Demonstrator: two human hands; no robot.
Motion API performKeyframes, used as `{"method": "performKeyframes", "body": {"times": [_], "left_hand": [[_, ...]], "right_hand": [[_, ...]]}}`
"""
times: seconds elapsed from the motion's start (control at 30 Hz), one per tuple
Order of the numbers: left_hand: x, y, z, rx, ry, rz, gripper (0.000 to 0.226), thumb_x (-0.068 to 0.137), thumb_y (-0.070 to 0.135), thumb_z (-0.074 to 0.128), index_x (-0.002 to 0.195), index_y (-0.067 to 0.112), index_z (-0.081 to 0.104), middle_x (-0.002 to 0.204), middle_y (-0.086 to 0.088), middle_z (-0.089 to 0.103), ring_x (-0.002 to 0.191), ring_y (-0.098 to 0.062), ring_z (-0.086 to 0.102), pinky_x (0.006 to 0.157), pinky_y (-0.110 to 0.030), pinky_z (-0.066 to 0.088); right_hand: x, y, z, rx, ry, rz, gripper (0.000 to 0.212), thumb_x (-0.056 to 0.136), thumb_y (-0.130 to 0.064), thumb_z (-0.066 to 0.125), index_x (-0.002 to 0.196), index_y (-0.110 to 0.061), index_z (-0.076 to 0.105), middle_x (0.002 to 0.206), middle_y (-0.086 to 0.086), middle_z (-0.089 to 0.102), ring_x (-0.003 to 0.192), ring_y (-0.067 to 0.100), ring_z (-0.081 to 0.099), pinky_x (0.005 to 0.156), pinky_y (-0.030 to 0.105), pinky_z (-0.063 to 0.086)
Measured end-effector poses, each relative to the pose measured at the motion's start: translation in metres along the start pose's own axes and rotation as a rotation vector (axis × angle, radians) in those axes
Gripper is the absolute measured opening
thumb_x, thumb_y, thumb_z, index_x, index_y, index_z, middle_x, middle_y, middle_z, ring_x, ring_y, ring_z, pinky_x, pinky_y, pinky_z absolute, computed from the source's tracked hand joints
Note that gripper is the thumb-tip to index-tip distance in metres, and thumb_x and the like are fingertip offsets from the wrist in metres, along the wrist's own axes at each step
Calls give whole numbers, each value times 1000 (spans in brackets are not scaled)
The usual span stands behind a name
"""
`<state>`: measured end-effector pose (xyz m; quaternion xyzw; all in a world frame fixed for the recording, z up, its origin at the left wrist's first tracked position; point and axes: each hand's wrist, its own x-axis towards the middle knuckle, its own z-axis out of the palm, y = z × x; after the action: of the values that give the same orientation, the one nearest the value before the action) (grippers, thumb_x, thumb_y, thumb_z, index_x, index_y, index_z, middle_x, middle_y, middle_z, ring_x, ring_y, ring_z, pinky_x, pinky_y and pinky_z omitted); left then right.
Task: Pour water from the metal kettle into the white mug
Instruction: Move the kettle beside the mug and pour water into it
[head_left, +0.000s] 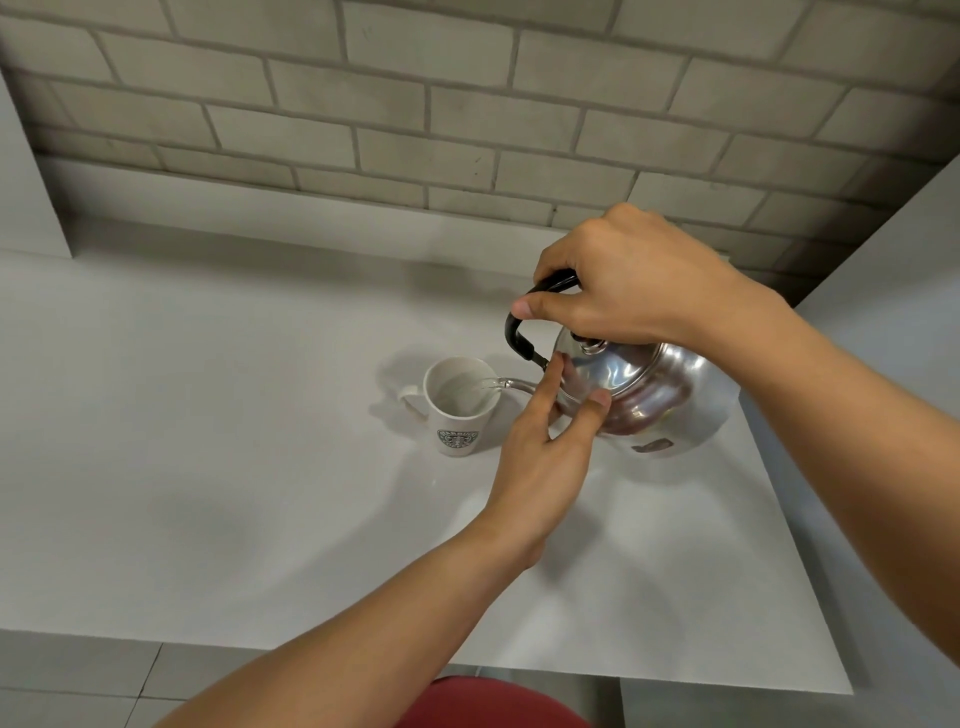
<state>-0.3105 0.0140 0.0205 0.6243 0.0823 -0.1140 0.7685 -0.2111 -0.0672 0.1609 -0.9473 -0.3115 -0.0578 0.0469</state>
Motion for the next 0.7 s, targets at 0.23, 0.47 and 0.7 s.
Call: {"method": "performKeyframes", "body": {"times": [0.23, 0.47, 0.7], "left_hand": [[-1, 2, 2, 7, 15, 13, 74, 76, 68, 66, 145, 69, 39, 147, -8, 60, 140, -20, 56, 117, -44, 44], [-2, 4, 4, 7, 8, 11, 49, 78, 67, 68, 113, 89, 42, 138, 8, 70, 132, -7, 61, 116, -42, 46], [-2, 7, 6, -4, 4, 20, 48, 80, 66, 68, 113, 89, 43, 124, 13, 75, 124, -6, 66, 113, -43, 48]], "right_hand": [[0, -5, -7, -19, -24, 8, 42, 91, -65, 63, 94, -27, 81, 65, -6, 63, 70, 26, 59, 54, 30, 35], [1, -10, -13, -57, -58, 8, 42, 91, -65, 64, 91, -26, 80, 72, 0, 70, 75, 30, 63, 68, 43, 55], [3, -12, -18, -92, -74, 11, 45, 91, -66, 62, 94, -25, 80, 81, 4, 74, 80, 32, 65, 72, 45, 57]]}}
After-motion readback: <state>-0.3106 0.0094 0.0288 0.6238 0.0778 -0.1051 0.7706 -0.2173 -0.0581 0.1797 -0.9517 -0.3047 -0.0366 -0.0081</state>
